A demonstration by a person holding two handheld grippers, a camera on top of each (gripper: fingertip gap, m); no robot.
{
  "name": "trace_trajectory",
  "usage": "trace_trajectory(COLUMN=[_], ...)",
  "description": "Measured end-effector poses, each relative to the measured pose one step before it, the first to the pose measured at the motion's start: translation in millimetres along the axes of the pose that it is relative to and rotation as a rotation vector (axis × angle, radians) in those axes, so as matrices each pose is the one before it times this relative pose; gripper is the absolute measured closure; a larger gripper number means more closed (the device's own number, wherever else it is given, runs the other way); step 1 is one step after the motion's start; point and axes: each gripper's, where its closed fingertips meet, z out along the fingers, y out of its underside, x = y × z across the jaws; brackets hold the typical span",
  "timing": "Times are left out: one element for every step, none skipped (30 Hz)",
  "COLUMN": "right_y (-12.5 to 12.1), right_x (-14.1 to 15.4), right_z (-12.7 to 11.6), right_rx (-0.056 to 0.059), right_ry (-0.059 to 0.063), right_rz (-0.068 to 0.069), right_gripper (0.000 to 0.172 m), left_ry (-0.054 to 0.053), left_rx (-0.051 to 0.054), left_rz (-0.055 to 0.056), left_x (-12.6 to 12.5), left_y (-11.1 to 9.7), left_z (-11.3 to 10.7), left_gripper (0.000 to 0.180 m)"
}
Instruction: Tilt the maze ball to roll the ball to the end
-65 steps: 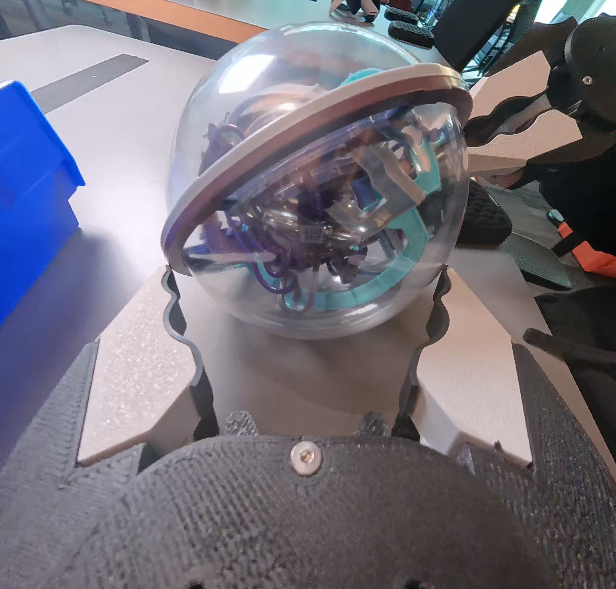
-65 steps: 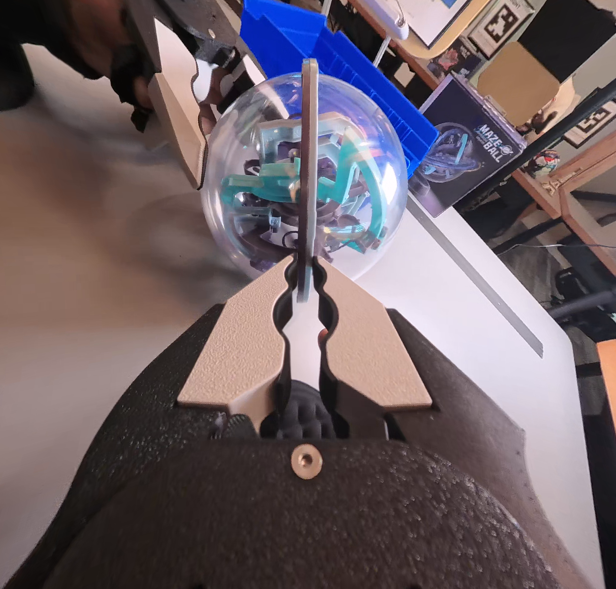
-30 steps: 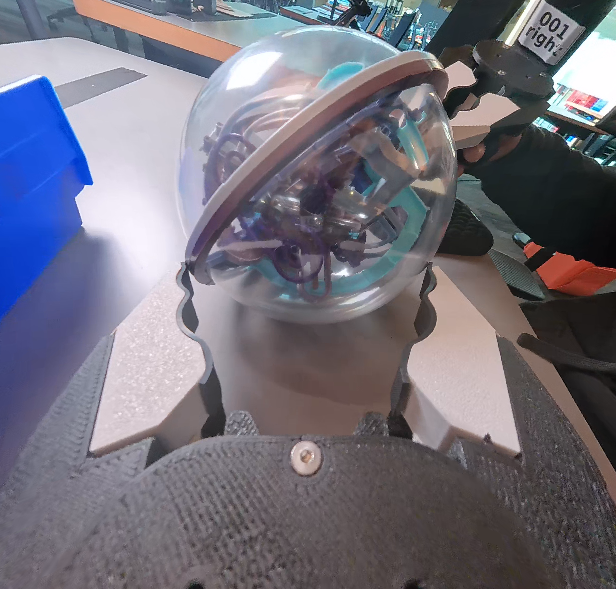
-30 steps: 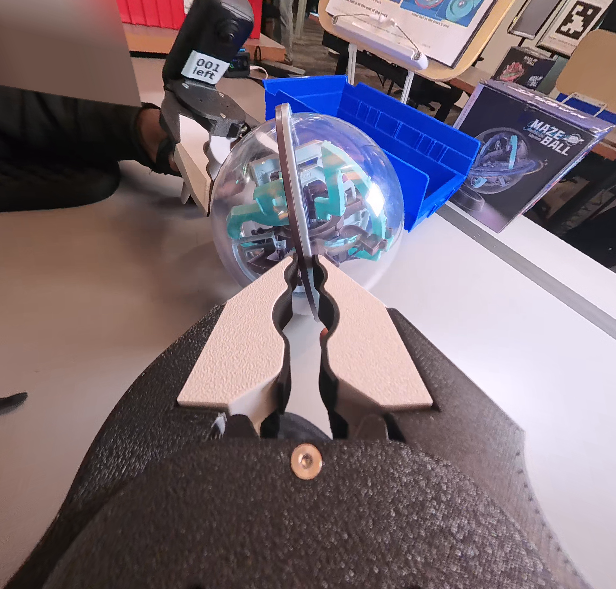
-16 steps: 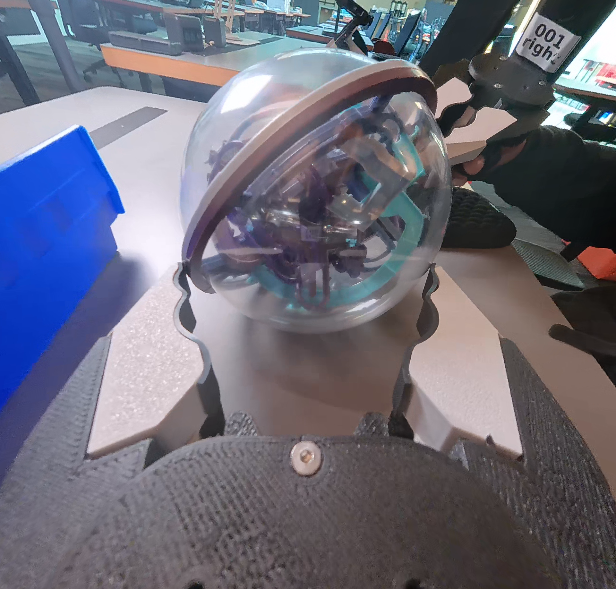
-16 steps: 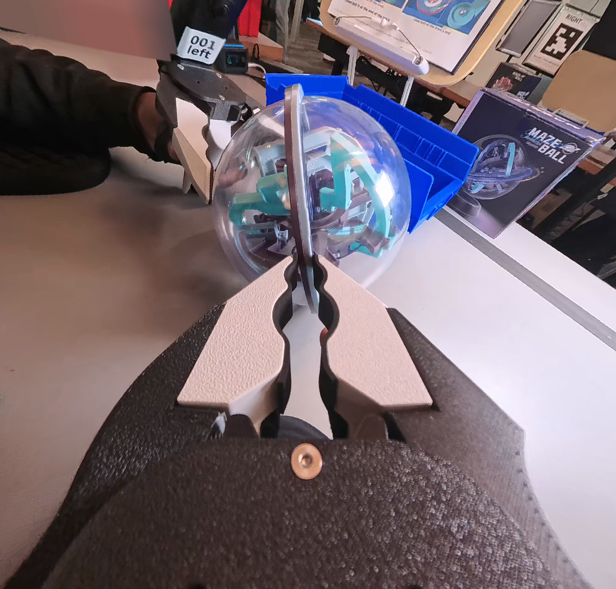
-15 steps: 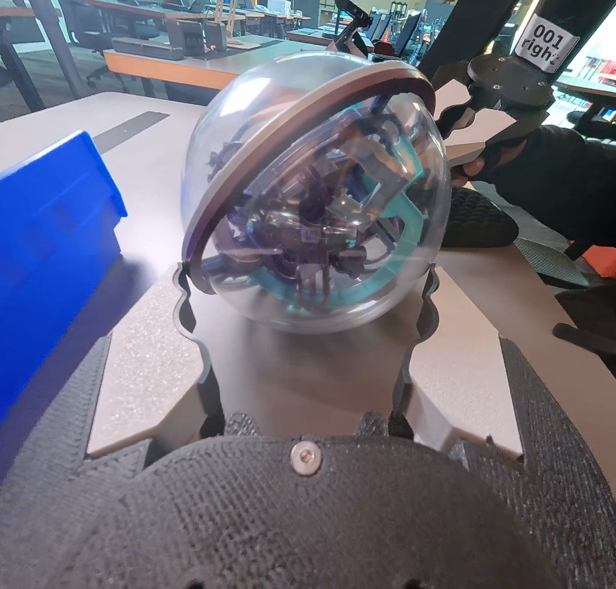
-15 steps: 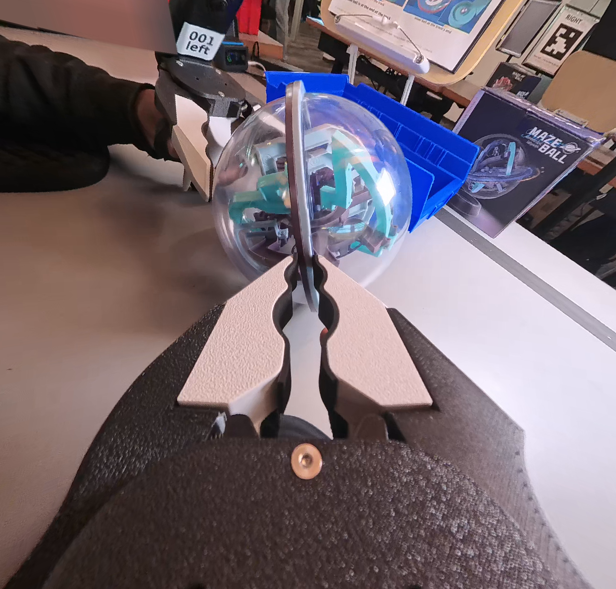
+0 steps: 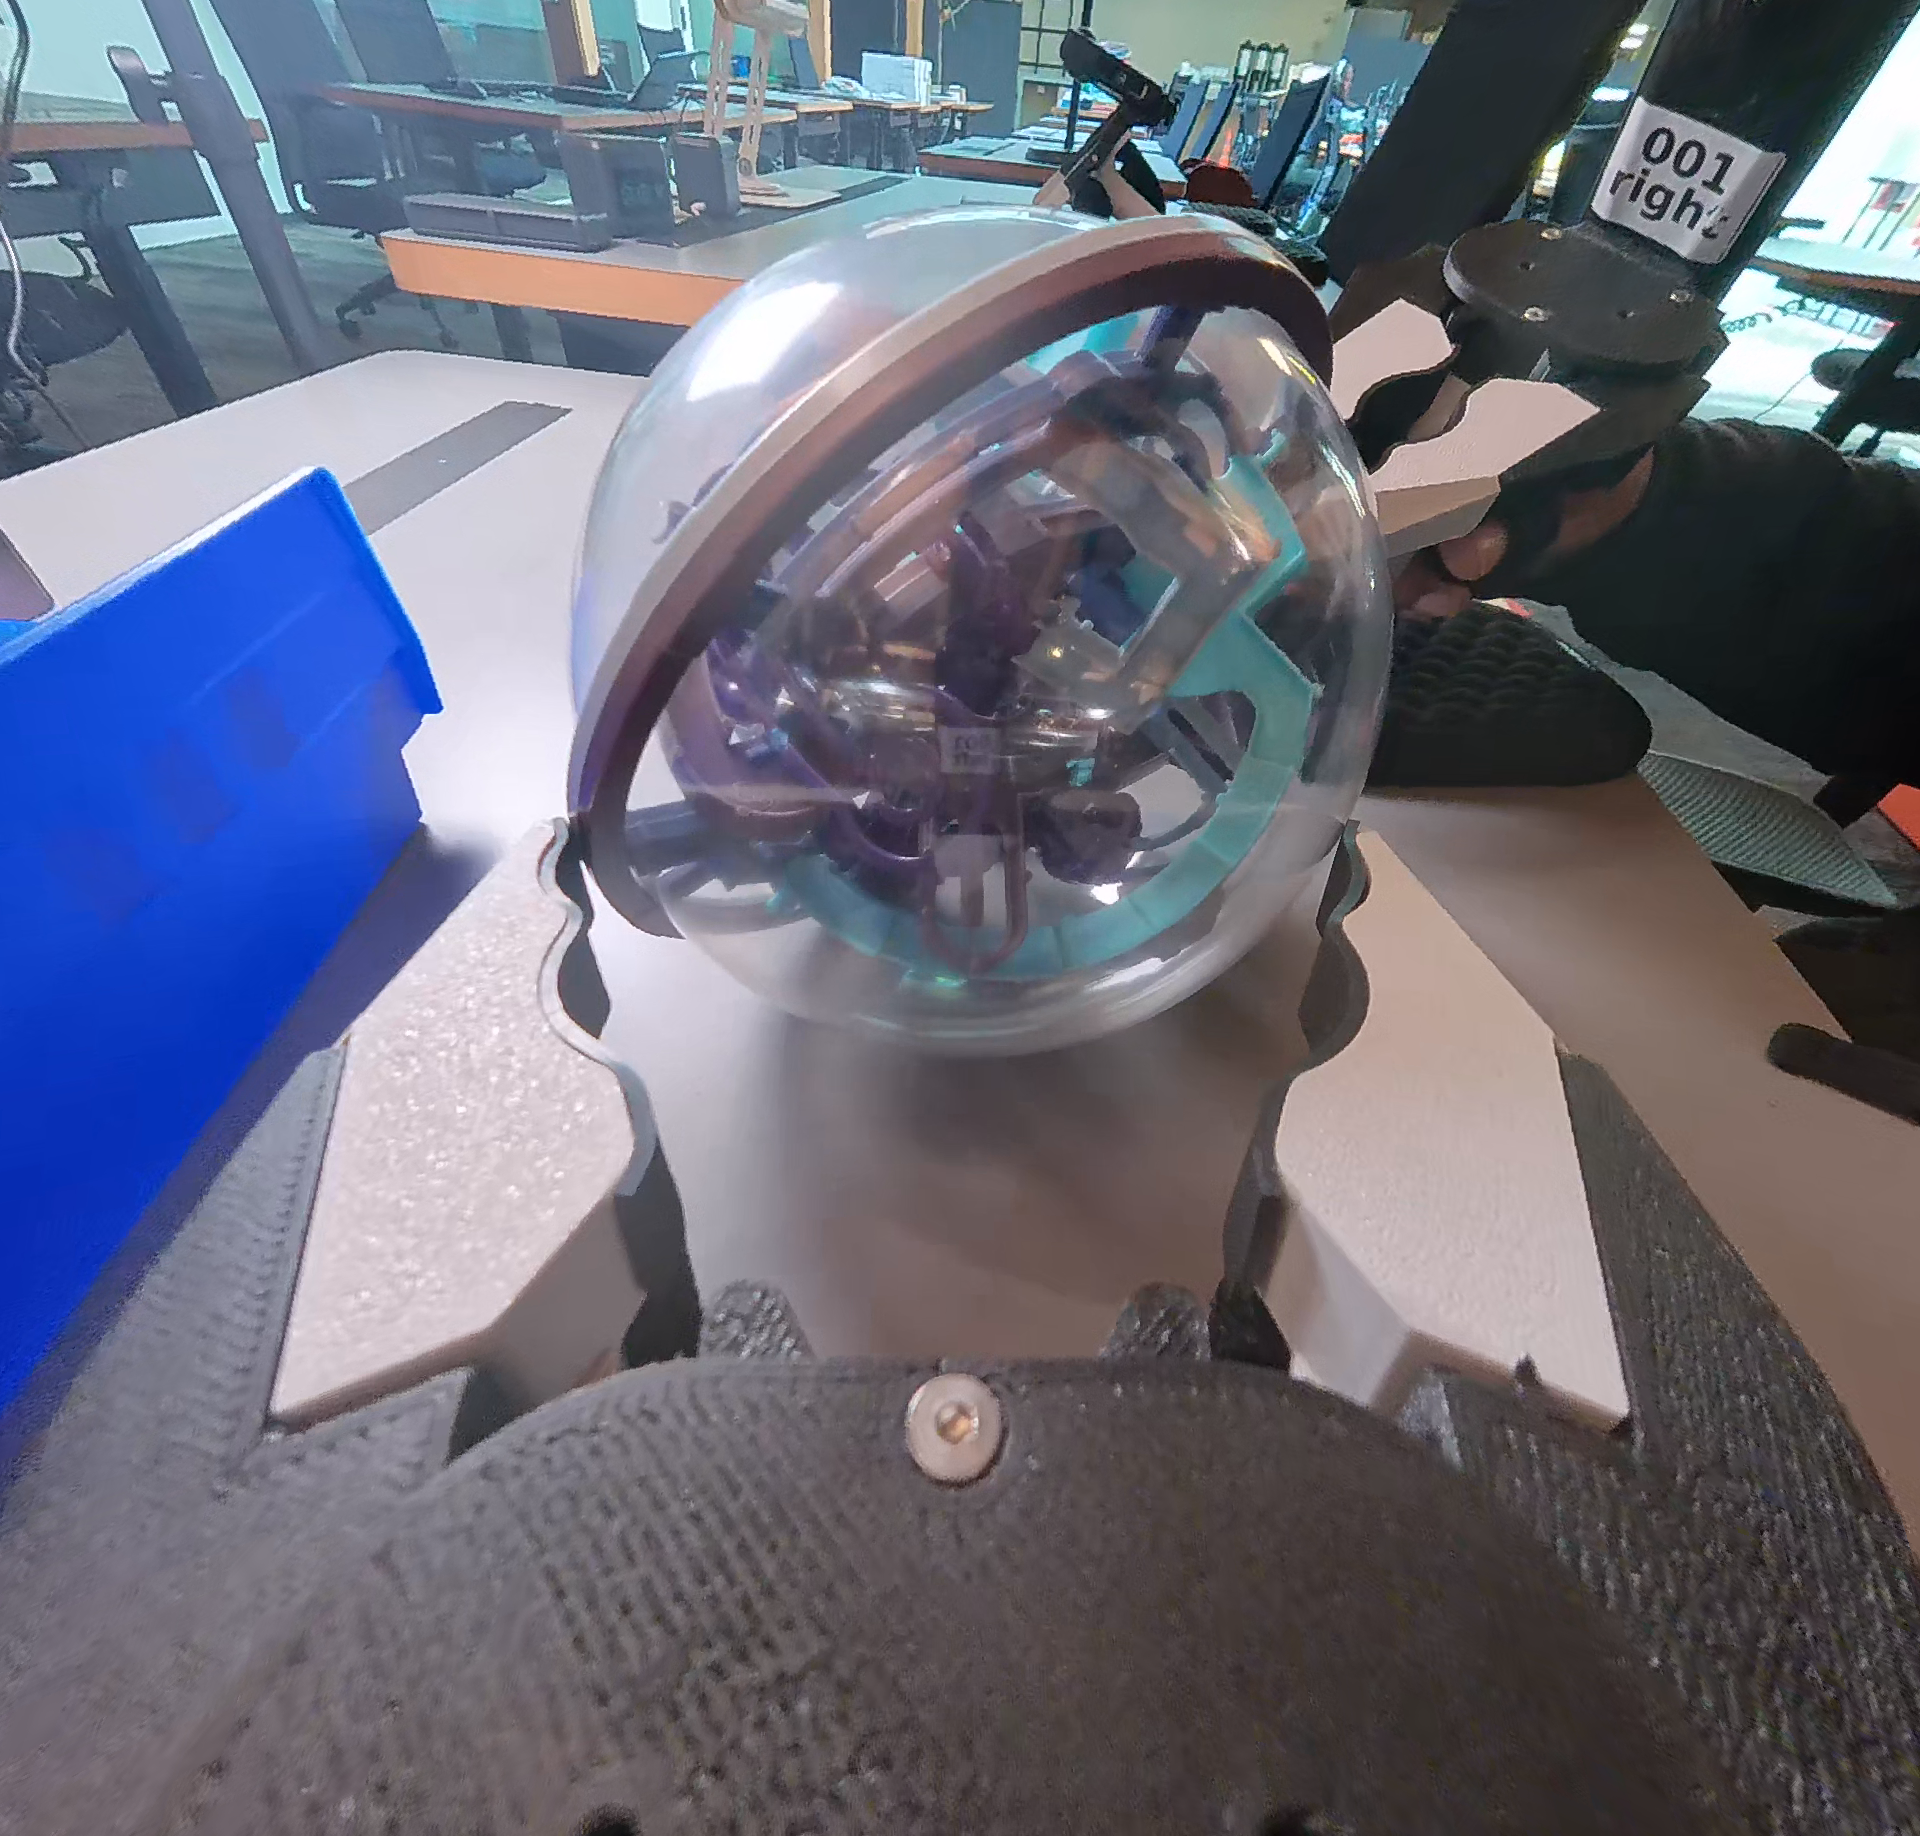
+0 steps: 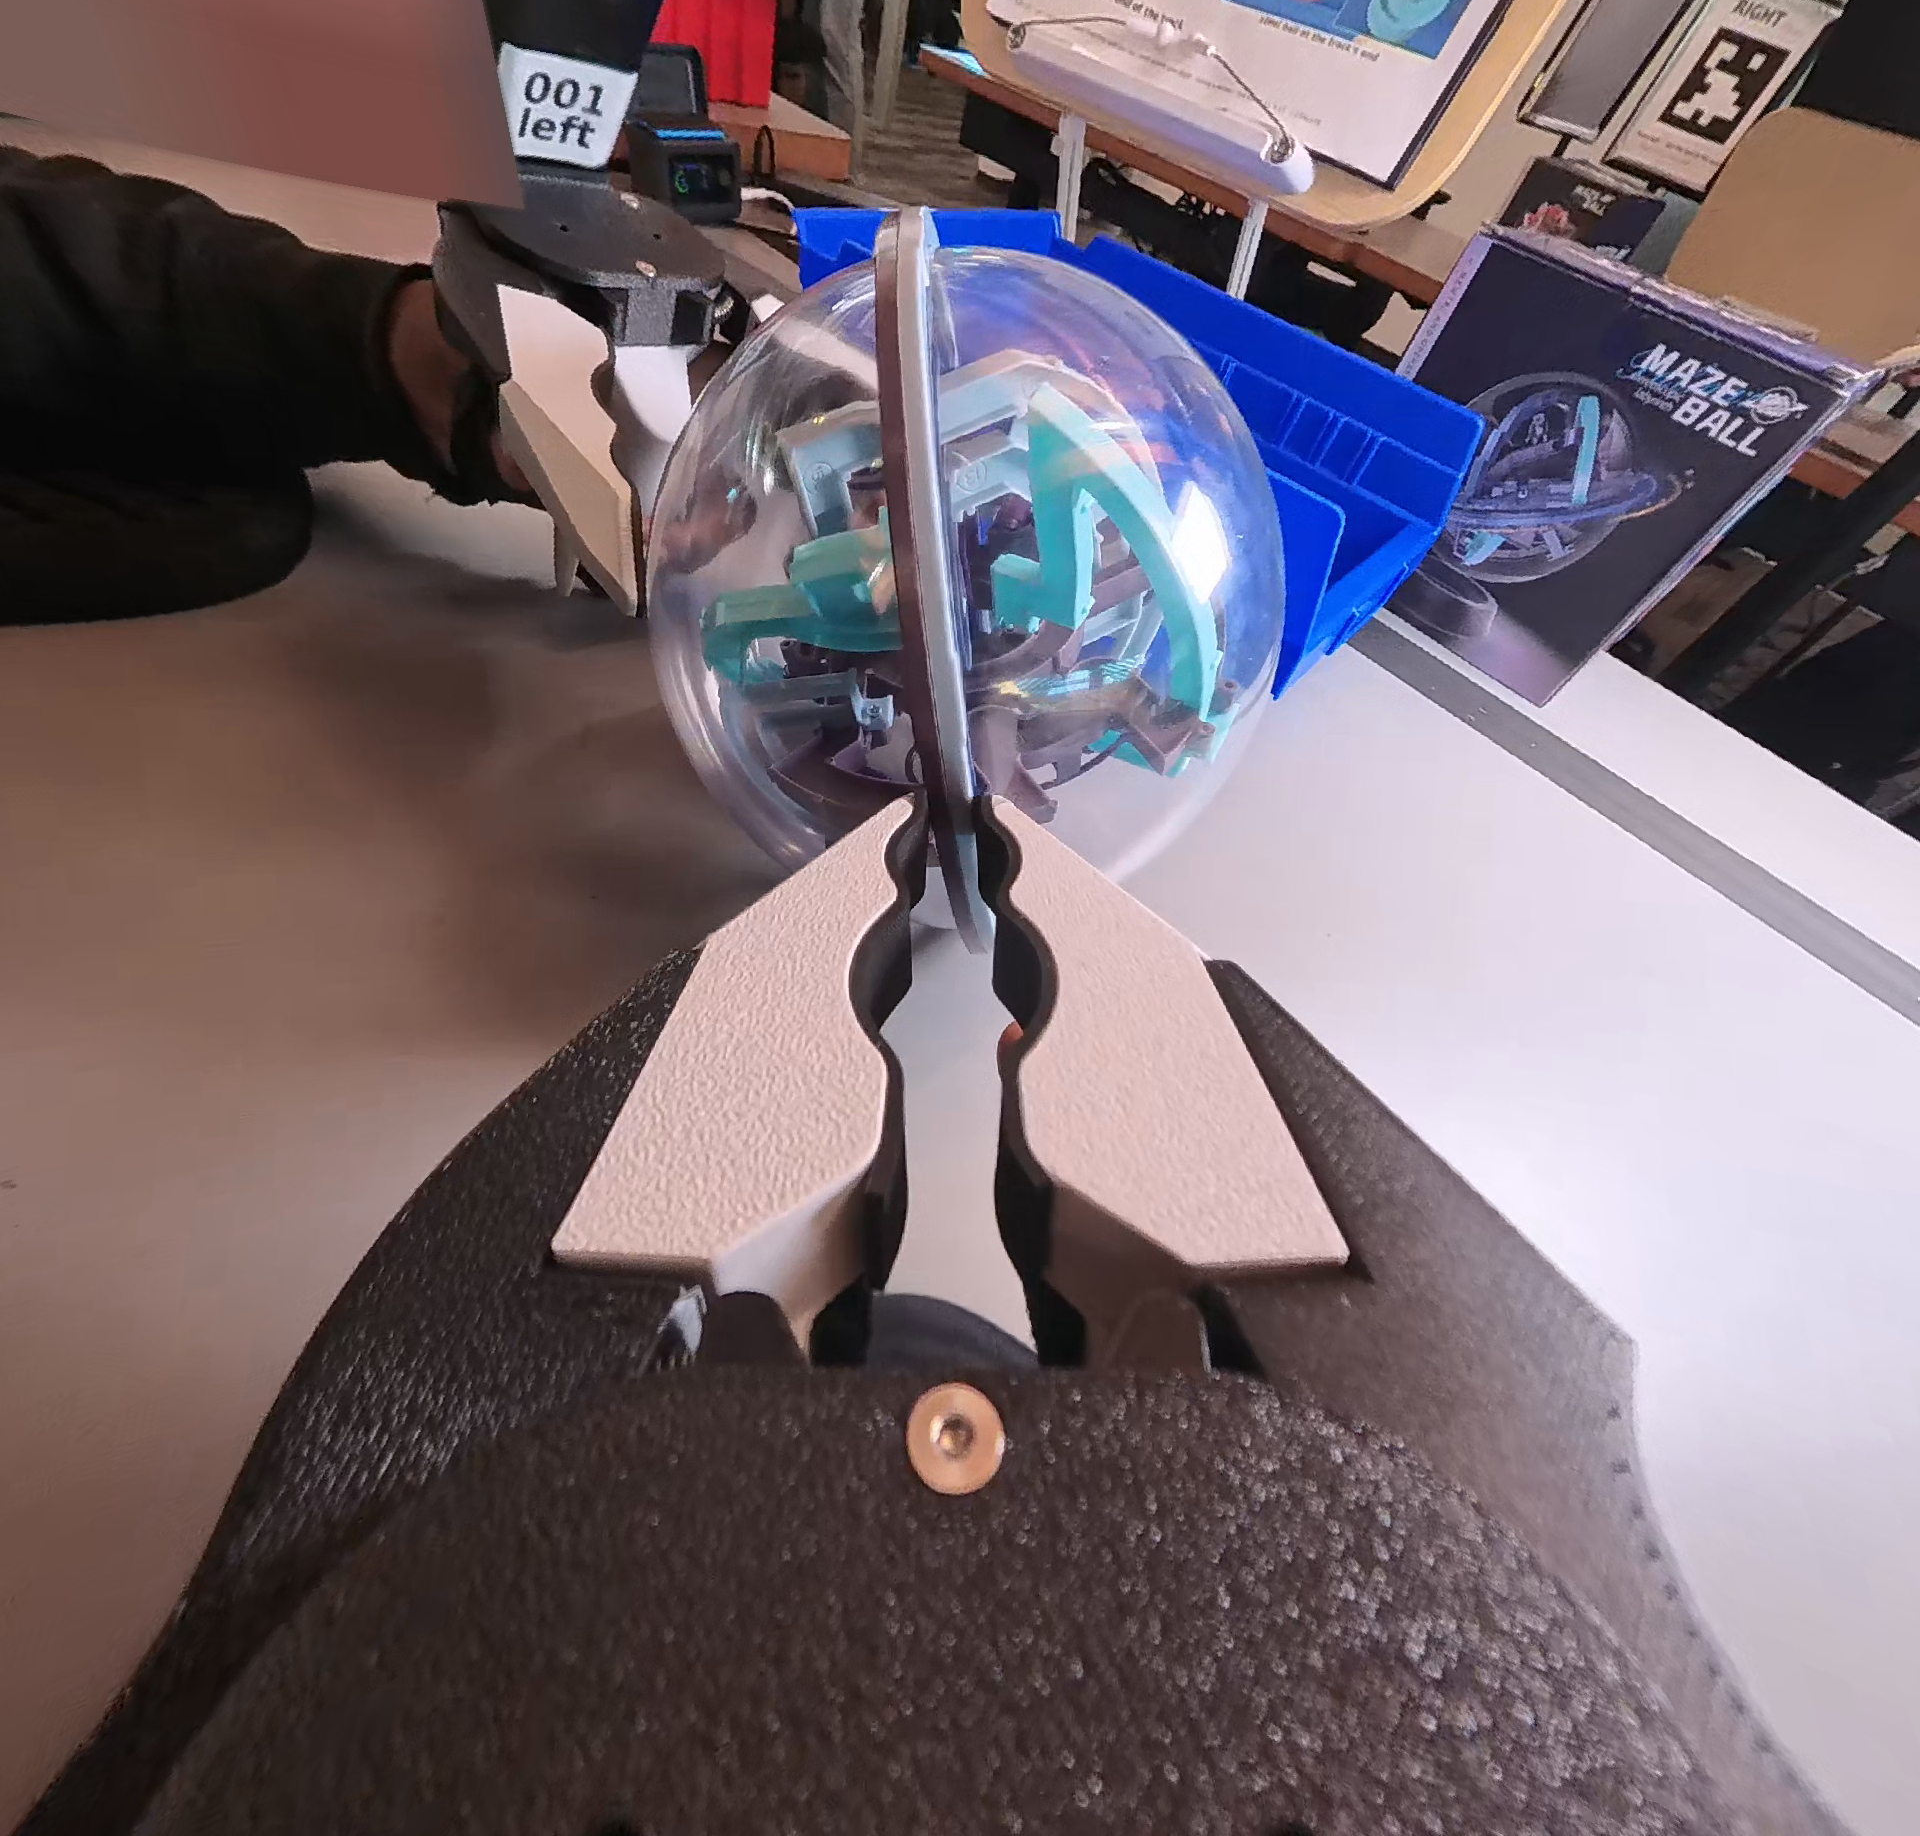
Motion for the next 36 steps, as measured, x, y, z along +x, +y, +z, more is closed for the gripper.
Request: trace_trajectory(right_y=[-0.50,-0.11,0.22,0.59,0.92,1.24,1.08,0.51,-0.01,-0.24,-0.05,-0.08,-0.22,-0.31,-0.32,-0.32,-0.26,-0.17,-0.17,-0.07,0.07,-0.14,-0.05,-0.36,-0.63,-1.42,-1.96,-2.26,-1.87,-1.16,-0.53,-0.32,-0.34,-0.37,-0.37,-0.42], right_x=[0.36,0.22,0.22,0.30,0.24,0.30,0.33,0.47,0.42,0.57,0.44,0.51,0.32,0.42,0.50,0.50,0.35,0.00,-0.13,-0.31,-0.45,-0.51,-0.61,-0.64,-0.72,-0.85,-0.65,-0.55,-0.45,-0.29,-0.35,-0.19,0.10,0.22,0.58,0.64], right_z=[0.71,0.92,1.16,1.31,1.28,1.28,1.11,0.84,0.60,0.43,0.30,0.40,0.15,0.27,0.15,0.16,0.13,0.15,0.17,0.07,0.12,0.25,0.21,0.27,0.10,-0.03,-0.28,-0.36,-0.20,-0.22,0.03,0.15,0.24,0.23,0.19,0.17], right_rx=[0.0005,-0.0003,-0.0007,-0.0014,-0.0019,-0.0025,-0.0021,0.0007,0.0019,0.0008,-0.0008,-0.0008,0.0004,0.0007,0.0008,0.0013,0.0013,0.0010,0.0006,-0.0002,-0.0008,-0.0015,-0.0016,-0.0011,-0.0002,0.0020,0.0043,0.0034,-0.0002,-0.0038,-0.0071,-0.0080,-0.0063,-0.0052,-0.0048,-0.0040], right_ry=[-0.0004,-0.0003,0.0010,0.0016,0.0008,-0.0014,-0.0023,-0.0020,-0.0023,-0.0027,-0.0030,-0.0029,-0.0025,-0.0019,-0.0005,0.0009,0.0011,0.0012,0.0016,0.0016,0.0015,0.0025,0.0038,0.0038,0.0034,0.0040,0.0056,0.0061,0.0060,0.0071,0.0091,0.0118,0.0141,0.0155,0.0170,0.0173], right_rz=[0.0056,0.0034,0.0016,0.0020,0.0050,0.0094,0.0123,0.0125,0.0126,0.0120,0.0119,0.0123,0.0121,0.0117,0.0106,0.0077,0.0043,0.0007,-0.0022,-0.0039,-0.0052,-0.0070,-0.0087,-0.0081,-0.0057,-0.0056,-0.0069,-0.0067,-0.0061,-0.0083,-0.0107,-0.0099,-0.0068,-0.0046,-0.0024,0.0002], right_gripper=[0.166,0.166,0.166,0.166,0.166,0.166,0.166,0.166,0.166,0.167,0.166,0.166,0.166,0.166,0.166,0.166,0.166,0.166,0.166,0.166,0.166,0.166,0.166,0.166,0.166,0.166,0.166,0.166,0.166,0.166,0.166,0.166,0.166,0.166,0.166,0.166], left_ry=[0.0007,0.0002,-0.0012,-0.0029,-0.0043,-0.0053,-0.0057,-0.0048,-0.0033,-0.0024,-0.0024,-0.0020,-0.0010,-0.0010,-0.0017,-0.0019,-0.0010,-0.0002,0.0005,0.0010,0.0018,0.0017,0.0021,0.0032,0.0044,0.0063,0.0083,0.0088,0.0080,0.0061,0.0030,0.0022,0.0020,0.0008,-0.0011,-0.0018], left_rx=[0.0043,0.0080,0.0100,0.0126,0.0133,0.0126,0.0110,0.0056,0.0015,0.0006,0.0023,0.0015,-0.0004,-0.0005,0.0000,0.0001,-0.0004,-0.0001,-0.0001,-0.0004,-0.0012,-0.0023,-0.0039,-0.0047,-0.0063,-0.0097,-0.0125,-0.0111,-0.0076,-0.0055,-0.0035,-0.0019,-0.0007,0.0001,0.0009,0.0016], left_rz=[-0.0066,-0.0040,-0.0027,-0.0015,0.0002,0.0027,0.0034,0.0001,-0.0031,-0.0039,-0.0033,-0.0027,-0.0037,-0.0040,-0.0044,-0.0049,-0.0031,-0.0018,-0.0002,0.0018,0.0031,0.0052,0.0063,0.0053,0.0026,-0.0040,-0.0118,-0.0146,-0.0134,-0.0086,-0.0020,-0.0006,-0.0035,-0.0033,-0.0051,-0.0045], left_x=[-0.62,-0.77,-0.88,-0.91,-0.94,-0.76,-0.68,-0.57,-0.49,-0.48,-0.38,-0.44,-0.35,-0.35,-0.34,-0.41,-0.27,-0.18,-0.15,-0.07,0.01,-0.08,-0.18,0.03,-0.03,-0.08,-0.02,0.08,0.11,-0.01,-0.15,-0.34,-0.27,-0.29,-0.28,-0.26], left_y=[-0.54,-1.17,-1.69,-2.23,-2.42,-2.44,-1.94,-1.09,-0.60,-0.20,-0.43,-0.24,-0.10,0.01,-0.16,-0.08,0.00,-0.01,0.19,0.16,0.28,0.54,0.84,1.05,1.22,1.67,1.84,1.76,1.10,0.89,0.46,0.17,0.19,0.02,-0.19,-0.37], left_z=[-0.51,-0.78,-0.96,-0.94,-0.90,-0.72,-0.58,-0.29,-0.22,-0.11,0.01,0.04,0.03,0.04,0.13,0.08,0.05,-0.01,-0.05,-0.09,-0.21,-0.21,-0.24,-0.28,-0.26,-0.15,-0.18,0.08,0.08,0.03,-0.13,-0.18,-0.13,-0.22,-0.03,0.00], left_gripper=[0.044,0.044,0.044,0.044,0.044,0.044,0.044,0.044,0.044,0.044,0.044,0.044,0.044,0.044,0.044,0.044,0.044,0.044,0.044,0.044,0.044,0.044,0.044,0.044,0.043,0.043,0.043,0.043,0.043,0.043,0.043,0.043,0.043,0.043,0.043,0.043])
